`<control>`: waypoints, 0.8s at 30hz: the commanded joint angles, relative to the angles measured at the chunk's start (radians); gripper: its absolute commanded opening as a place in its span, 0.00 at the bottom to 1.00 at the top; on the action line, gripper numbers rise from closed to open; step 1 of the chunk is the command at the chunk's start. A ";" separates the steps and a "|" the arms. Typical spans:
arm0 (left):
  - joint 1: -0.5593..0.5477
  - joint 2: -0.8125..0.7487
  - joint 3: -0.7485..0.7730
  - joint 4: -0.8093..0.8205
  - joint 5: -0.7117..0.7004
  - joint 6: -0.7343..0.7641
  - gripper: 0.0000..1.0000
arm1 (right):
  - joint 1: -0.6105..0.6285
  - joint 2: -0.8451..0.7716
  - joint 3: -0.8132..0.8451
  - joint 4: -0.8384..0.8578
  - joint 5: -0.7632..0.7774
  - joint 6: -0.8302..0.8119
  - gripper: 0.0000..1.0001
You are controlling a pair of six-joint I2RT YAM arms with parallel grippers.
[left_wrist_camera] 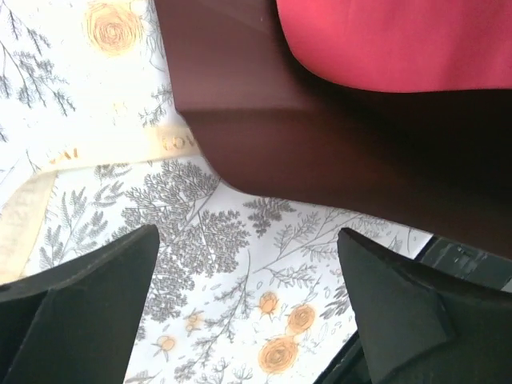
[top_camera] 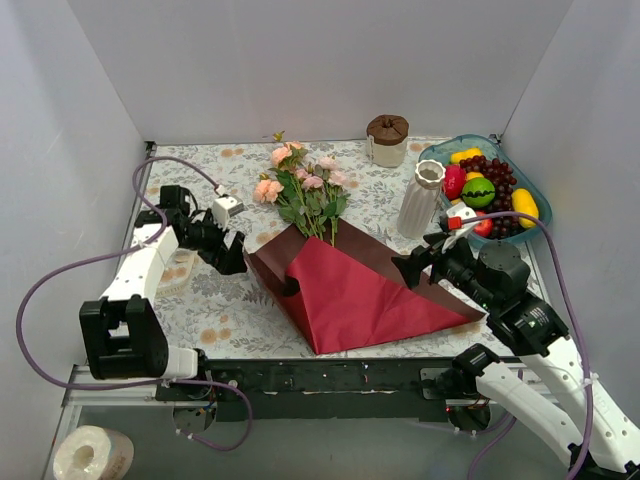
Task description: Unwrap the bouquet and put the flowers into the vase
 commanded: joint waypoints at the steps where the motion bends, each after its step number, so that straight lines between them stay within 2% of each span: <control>1: 0.047 -0.105 -0.095 0.103 -0.070 -0.084 0.98 | 0.001 -0.017 -0.021 0.047 0.001 0.002 0.95; 6: 0.173 -0.175 -0.048 0.073 -0.046 -0.145 0.98 | -0.001 -0.021 -0.040 0.045 0.002 0.004 0.96; 8: 0.241 -0.200 -0.024 0.111 -0.081 -0.176 0.98 | -0.002 -0.021 -0.046 0.047 0.002 0.002 0.96; 12: 0.346 -0.220 0.054 0.308 -0.415 -0.297 0.98 | -0.001 -0.038 -0.055 0.053 -0.001 0.004 0.96; 15: 0.435 -0.185 0.193 0.387 -0.472 -0.374 0.98 | -0.002 -0.050 -0.066 0.058 -0.010 0.007 0.96; 18: 0.462 -0.144 0.304 0.358 -0.404 -0.466 0.98 | -0.001 -0.061 -0.078 0.062 -0.015 0.009 0.96; 21: 0.453 -0.105 0.446 0.231 -0.059 -0.503 0.98 | -0.002 -0.066 -0.086 0.068 -0.019 0.013 0.97; 22: 0.378 -0.087 0.527 0.114 0.065 -0.495 0.98 | -0.001 -0.067 -0.087 0.068 -0.019 0.012 0.96; 24: 0.197 -0.016 0.587 -0.020 0.049 -0.431 0.98 | -0.002 -0.067 -0.089 0.067 -0.019 0.015 0.97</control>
